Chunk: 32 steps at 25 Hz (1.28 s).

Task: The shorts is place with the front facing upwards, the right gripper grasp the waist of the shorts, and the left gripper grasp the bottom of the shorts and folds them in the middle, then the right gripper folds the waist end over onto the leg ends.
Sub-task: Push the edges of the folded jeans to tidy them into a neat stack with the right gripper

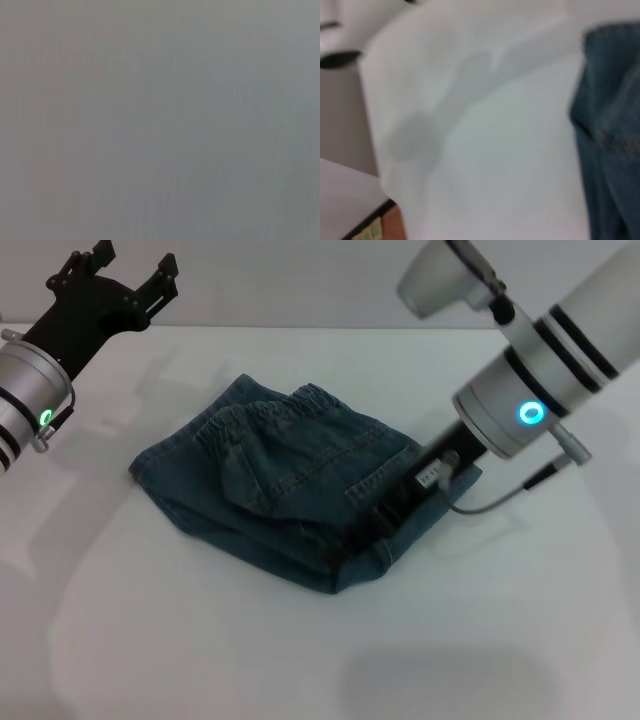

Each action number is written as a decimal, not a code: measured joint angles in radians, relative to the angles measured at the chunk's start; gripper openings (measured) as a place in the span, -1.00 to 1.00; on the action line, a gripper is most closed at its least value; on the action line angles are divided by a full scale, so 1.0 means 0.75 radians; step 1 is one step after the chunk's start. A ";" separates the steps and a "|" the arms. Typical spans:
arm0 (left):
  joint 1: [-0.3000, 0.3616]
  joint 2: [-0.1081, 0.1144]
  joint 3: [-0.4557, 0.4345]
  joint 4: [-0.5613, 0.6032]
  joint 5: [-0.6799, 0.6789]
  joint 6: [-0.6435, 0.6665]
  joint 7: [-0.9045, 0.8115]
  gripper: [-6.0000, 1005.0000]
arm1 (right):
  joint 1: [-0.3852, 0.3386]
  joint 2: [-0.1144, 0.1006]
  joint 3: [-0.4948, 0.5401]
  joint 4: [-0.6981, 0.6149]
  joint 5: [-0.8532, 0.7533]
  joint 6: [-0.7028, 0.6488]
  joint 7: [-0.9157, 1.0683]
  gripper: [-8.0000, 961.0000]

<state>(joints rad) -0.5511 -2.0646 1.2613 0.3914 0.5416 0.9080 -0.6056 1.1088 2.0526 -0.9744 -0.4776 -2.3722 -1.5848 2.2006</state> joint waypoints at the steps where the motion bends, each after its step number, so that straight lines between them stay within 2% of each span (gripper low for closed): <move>1: -0.001 0.000 0.000 0.002 -0.001 0.001 0.001 0.65 | -0.008 0.002 0.000 -0.002 -0.023 0.008 0.011 -0.09; 8: -0.002 -0.003 0.001 -0.003 -0.014 0.007 0.002 0.65 | -0.057 0.007 0.000 0.003 -0.078 0.080 0.031 -0.09; 19: -0.012 -0.007 0.000 -0.007 -0.019 0.009 -0.012 0.65 | -0.063 0.008 -0.004 0.009 -0.121 0.166 0.038 -0.09; 32: -0.022 -0.008 0.012 -0.041 -0.069 0.008 -0.013 0.65 | -0.073 -0.025 0.003 -0.004 -0.161 0.336 0.068 -0.09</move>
<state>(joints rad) -0.5677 -2.0707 1.2700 0.3608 0.4901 0.9142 -0.6154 1.0541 2.0338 -0.9718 -0.4805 -2.4927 -1.3328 2.2513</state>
